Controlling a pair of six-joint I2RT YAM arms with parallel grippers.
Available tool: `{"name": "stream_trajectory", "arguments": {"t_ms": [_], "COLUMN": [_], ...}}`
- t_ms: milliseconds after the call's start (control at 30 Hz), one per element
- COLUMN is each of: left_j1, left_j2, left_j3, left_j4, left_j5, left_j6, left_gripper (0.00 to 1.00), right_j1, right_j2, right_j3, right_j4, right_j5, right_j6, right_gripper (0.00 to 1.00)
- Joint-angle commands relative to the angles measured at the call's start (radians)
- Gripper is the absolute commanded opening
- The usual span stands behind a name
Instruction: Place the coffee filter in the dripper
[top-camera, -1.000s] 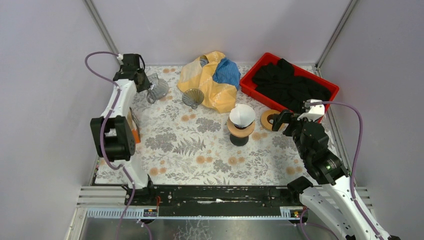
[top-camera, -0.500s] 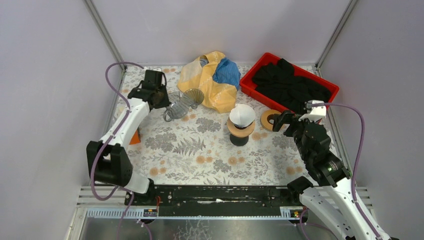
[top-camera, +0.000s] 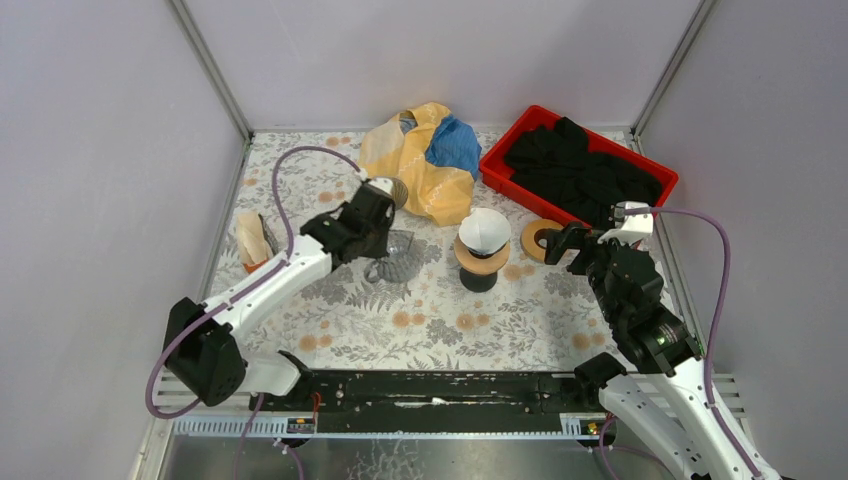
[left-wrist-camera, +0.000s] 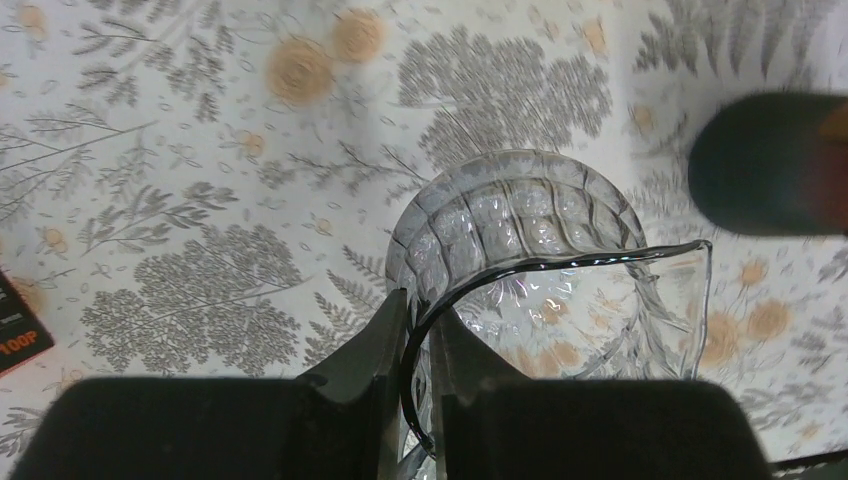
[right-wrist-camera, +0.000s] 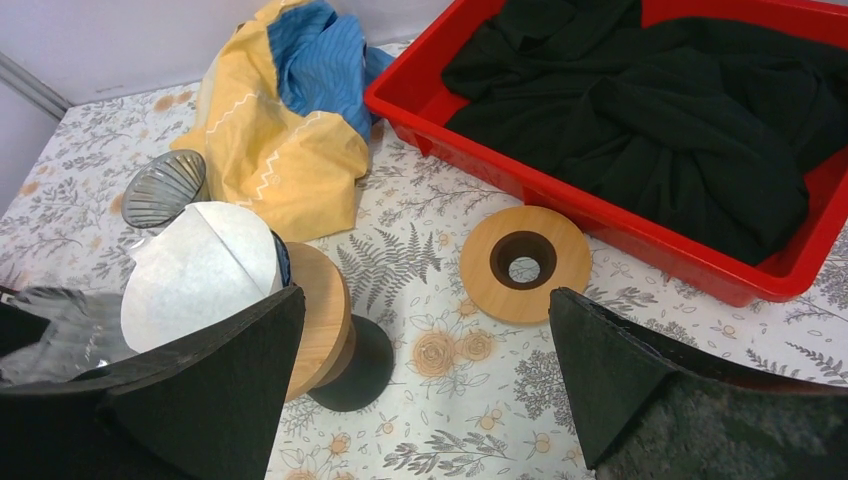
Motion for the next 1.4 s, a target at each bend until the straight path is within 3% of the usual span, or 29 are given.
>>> {"name": "stream_trajectory", "arguments": {"t_ms": [0,333,733,967,1200,1367], "left_j1": [-0.112,-0.21,-0.225,-0.242,-0.242,-0.242], "left_j2": [-0.018,0.014,0.119,0.146,0.119,0.093], "left_j3": [-0.046,-0.158,-0.181,-0.189,-0.191,-0.194], "left_j4": [0.081,0.24,0.269,0.273,0.271,0.255], "left_j5": [-0.1,-0.019,-0.015,-0.032,-0.094,-0.166], "left_j6": [-0.008,0.032,0.071,0.08,0.063,0.036], "left_gripper": [0.07,0.06,0.07,0.12,0.27,0.45], "right_j1": [-0.004,-0.003,-0.004,-0.003,-0.004,-0.004], "right_j2": [0.0,0.037,0.127,0.159,0.2,0.234], "right_j3": [0.014,0.008,0.007,-0.003,-0.002,0.006], "right_j4": [0.017,0.005,-0.018,-0.004,-0.011,-0.029], "right_j5": [-0.02,-0.028,-0.034,-0.059,-0.039,-0.007], "right_j6": [0.015,0.027,0.055,0.083,0.086,0.095], "right_gripper": [1.0,0.99,1.0,1.0,1.0,1.0]}}
